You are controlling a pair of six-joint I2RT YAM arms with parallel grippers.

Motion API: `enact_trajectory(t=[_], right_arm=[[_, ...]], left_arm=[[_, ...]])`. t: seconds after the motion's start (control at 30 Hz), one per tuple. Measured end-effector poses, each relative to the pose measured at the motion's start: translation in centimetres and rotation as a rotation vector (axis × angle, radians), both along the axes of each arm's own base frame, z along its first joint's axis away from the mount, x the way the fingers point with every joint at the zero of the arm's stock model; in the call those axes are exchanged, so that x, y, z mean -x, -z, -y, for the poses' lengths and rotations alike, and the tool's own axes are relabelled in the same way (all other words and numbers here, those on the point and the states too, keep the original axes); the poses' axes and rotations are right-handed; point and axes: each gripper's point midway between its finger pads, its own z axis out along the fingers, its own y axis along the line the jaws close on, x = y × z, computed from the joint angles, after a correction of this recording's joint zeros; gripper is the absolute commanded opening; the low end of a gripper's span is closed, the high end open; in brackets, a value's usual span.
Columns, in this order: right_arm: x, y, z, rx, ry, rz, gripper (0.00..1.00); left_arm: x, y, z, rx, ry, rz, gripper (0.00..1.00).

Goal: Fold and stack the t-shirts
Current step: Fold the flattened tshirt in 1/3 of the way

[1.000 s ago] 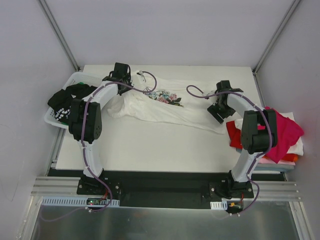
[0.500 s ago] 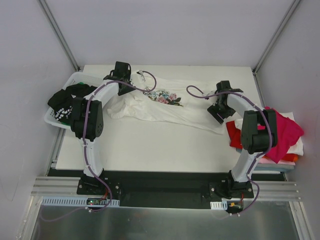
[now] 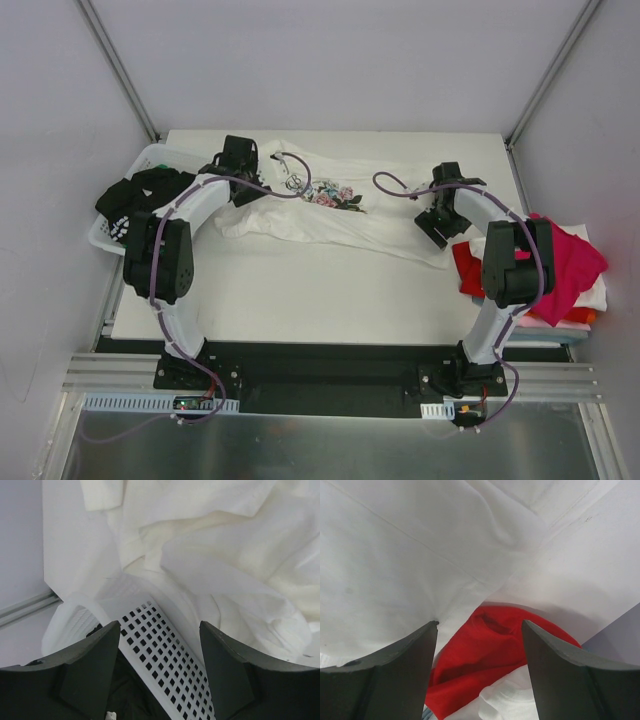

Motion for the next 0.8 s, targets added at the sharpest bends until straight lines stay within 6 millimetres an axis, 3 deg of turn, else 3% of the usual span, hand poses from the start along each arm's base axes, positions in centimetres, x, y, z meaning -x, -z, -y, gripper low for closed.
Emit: enact_trajectory(t=[0.27,0.43,0.57,0.8], right_arm=[[0.0,0.0,0.0,0.000,0.000,0.000,0.71],[0.1,0.1,0.0,0.000,0.000,-0.003,0.71],[0.2,0.1,0.0,0.001,0.000,-0.005,0.72],[0.3,0.2,0.0,0.001,0.000,-0.009,0.71]], left_arm=[[2.7,-4.0,2.3,0.086,0.032,0.073,0.65],[4.4,-2.0,4.0,0.117,0.059,0.018,0.63],[5.4,-0.5,4.2,0.119,0.058,-0.025,0.62],[5.6,0.0,4.2,0.118,0.053,-0.037,0.61]])
